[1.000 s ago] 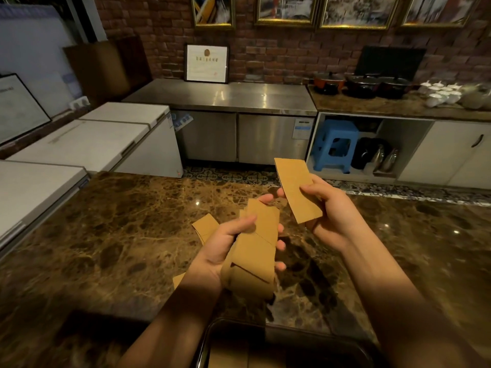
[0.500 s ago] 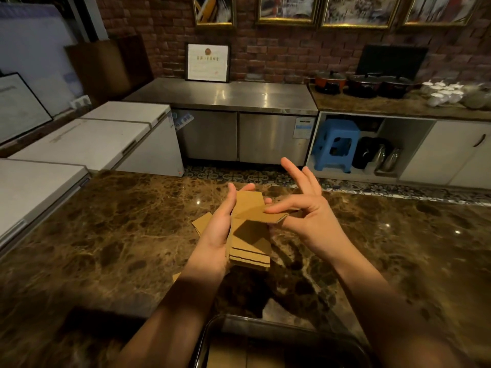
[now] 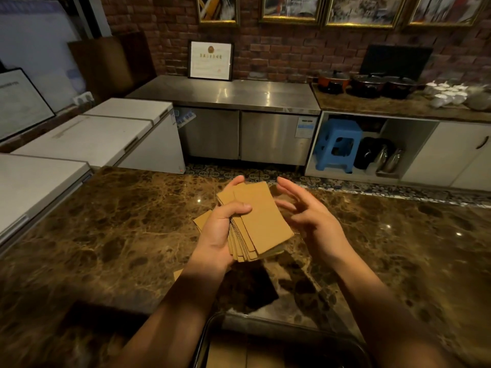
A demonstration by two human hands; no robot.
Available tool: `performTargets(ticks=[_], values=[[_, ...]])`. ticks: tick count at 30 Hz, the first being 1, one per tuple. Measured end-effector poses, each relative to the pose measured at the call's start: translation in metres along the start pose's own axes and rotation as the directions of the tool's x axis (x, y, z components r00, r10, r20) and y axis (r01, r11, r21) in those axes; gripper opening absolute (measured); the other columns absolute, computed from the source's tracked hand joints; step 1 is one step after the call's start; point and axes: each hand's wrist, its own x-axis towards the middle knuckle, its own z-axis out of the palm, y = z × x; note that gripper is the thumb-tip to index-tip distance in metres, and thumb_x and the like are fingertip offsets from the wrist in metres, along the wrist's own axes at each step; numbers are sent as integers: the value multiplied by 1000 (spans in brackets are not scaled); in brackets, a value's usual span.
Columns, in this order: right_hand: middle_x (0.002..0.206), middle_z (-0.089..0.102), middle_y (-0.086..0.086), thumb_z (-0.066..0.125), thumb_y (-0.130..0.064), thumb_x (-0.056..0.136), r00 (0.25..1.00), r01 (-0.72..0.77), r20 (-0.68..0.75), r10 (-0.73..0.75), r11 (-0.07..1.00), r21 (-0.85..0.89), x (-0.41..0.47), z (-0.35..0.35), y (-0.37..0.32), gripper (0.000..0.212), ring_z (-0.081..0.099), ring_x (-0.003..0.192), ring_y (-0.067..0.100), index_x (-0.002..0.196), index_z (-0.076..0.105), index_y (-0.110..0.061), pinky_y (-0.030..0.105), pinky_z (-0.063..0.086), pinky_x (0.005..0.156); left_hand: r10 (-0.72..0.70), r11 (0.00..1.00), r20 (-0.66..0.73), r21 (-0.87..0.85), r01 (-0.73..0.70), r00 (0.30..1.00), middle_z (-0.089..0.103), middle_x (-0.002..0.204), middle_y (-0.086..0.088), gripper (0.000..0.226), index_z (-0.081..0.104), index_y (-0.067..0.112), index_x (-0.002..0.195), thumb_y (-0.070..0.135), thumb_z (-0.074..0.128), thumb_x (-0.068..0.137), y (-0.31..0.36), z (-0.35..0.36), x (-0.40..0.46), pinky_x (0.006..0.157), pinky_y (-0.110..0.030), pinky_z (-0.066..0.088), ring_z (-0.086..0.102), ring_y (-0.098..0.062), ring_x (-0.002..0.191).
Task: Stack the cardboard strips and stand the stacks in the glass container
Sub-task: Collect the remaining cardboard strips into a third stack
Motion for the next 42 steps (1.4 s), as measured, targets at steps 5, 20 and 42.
performTargets(ticks=[5, 20, 42], values=[[108, 71, -8, 69, -58, 84, 988, -149, -2, 155, 943, -298, -8, 2, 10, 42, 68, 88, -1, 104, 64, -22, 19, 51, 72, 103, 995, -78, -6, -104, 992, 73, 107, -9, 54, 67, 31, 117, 5, 70, 70, 3, 3, -1, 64, -40, 60, 73, -28, 90], [94, 70, -1, 85, -14, 77, 952, -38, 228, 203, 819, -573, 35, 4, -15, 82, 70, 81, 16, 135, 33, -42, 37, 60, 74, -418, 907, 22, -31, 419, 908, 74, 116, -11, 60, 72, 21, 122, 66, 52, 89, -3, -16, -11, 72, -39, 62, 74, -26, 93], [103, 61, -2, 81, -37, 78, 721, 298, 493, 486, 425, -855, 94, 118, 119, 46, 56, 106, 26, 107, 47, -25, 38, 40, 80, 115, 967, -599, -115, -227, 792, 54, 91, -7, 33, 44, 25, 123, 46, 26, 105, 54, -166, -68, 46, -25, 53, 52, -20, 69]])
